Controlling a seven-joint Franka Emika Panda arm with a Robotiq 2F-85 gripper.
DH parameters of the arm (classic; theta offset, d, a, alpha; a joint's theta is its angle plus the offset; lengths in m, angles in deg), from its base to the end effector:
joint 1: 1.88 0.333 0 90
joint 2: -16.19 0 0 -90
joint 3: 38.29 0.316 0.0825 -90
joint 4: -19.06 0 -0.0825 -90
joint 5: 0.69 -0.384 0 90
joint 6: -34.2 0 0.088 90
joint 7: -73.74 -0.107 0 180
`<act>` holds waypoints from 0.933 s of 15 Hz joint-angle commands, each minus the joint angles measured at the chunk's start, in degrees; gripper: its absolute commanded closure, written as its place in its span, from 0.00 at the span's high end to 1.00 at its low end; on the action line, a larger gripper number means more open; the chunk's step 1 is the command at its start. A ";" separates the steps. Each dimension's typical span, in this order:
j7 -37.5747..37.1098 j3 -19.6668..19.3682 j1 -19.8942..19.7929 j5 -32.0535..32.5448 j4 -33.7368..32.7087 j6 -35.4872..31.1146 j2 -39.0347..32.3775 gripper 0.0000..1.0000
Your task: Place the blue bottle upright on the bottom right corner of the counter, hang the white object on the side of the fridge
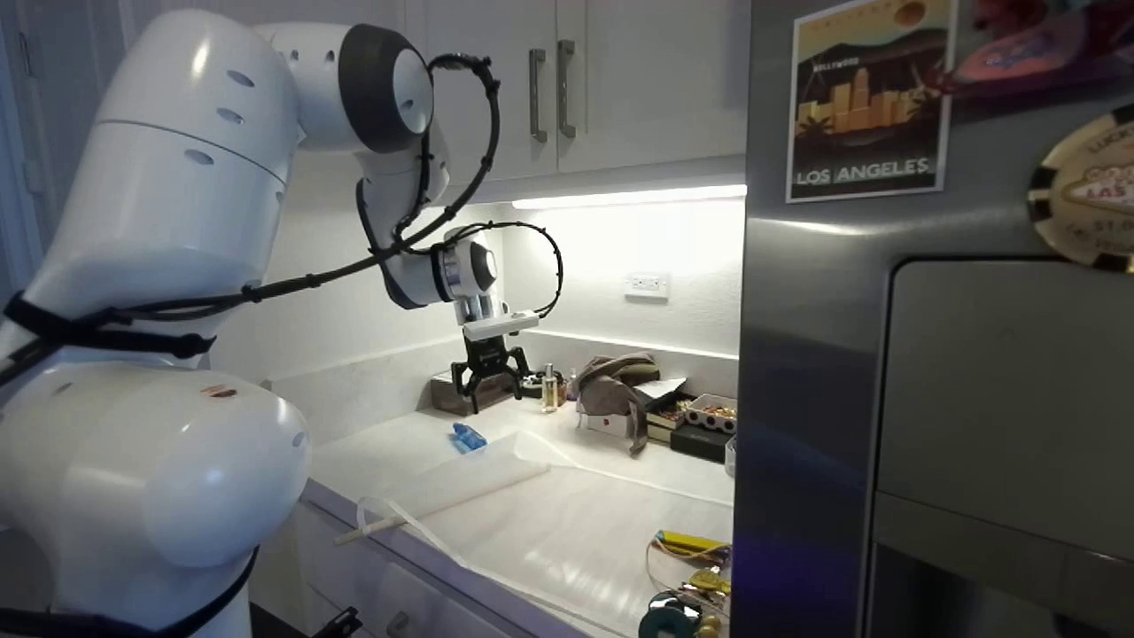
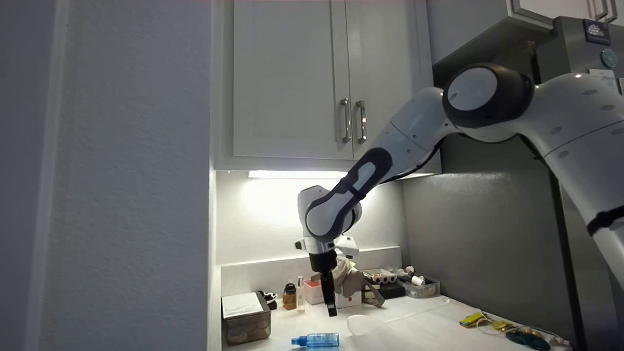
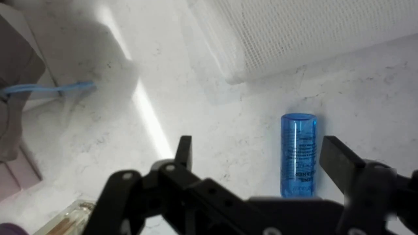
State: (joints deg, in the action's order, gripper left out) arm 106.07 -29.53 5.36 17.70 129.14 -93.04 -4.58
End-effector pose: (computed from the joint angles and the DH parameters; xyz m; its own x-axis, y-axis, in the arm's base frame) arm 0.5959 0.1559 0.3012 0.5102 0.8448 -0.1614 0.8598 -0.4963 0.1201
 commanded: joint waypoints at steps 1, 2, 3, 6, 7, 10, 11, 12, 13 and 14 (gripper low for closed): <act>4.19 1.21 -0.14 -1.35 -5.86 3.77 -4.41 1.00; 4.63 1.46 -0.05 -1.72 -6.88 4.41 -5.34 1.00; 4.77 1.73 0.05 -2.32 -7.83 5.16 -6.27 1.00; 3.21 2.07 1.07 -2.23 -9.66 7.04 -7.97 1.00; 2.91 2.23 1.39 -2.20 -10.23 7.79 -8.48 1.00; 2.74 2.60 2.24 -2.14 -11.46 9.73 -9.63 1.00; 2.81 2.67 2.48 -2.06 -11.73 10.16 -10.01 1.00; 2.63 2.73 2.75 -2.04 -12.08 10.50 -10.45 1.00; 2.54 2.76 3.01 -2.07 -12.48 11.02 -10.96 1.00; 2.87 2.94 3.14 -2.28 -12.77 11.62 -11.36 1.00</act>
State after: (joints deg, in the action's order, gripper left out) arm 108.82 -26.91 7.80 16.09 119.15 -84.63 -14.19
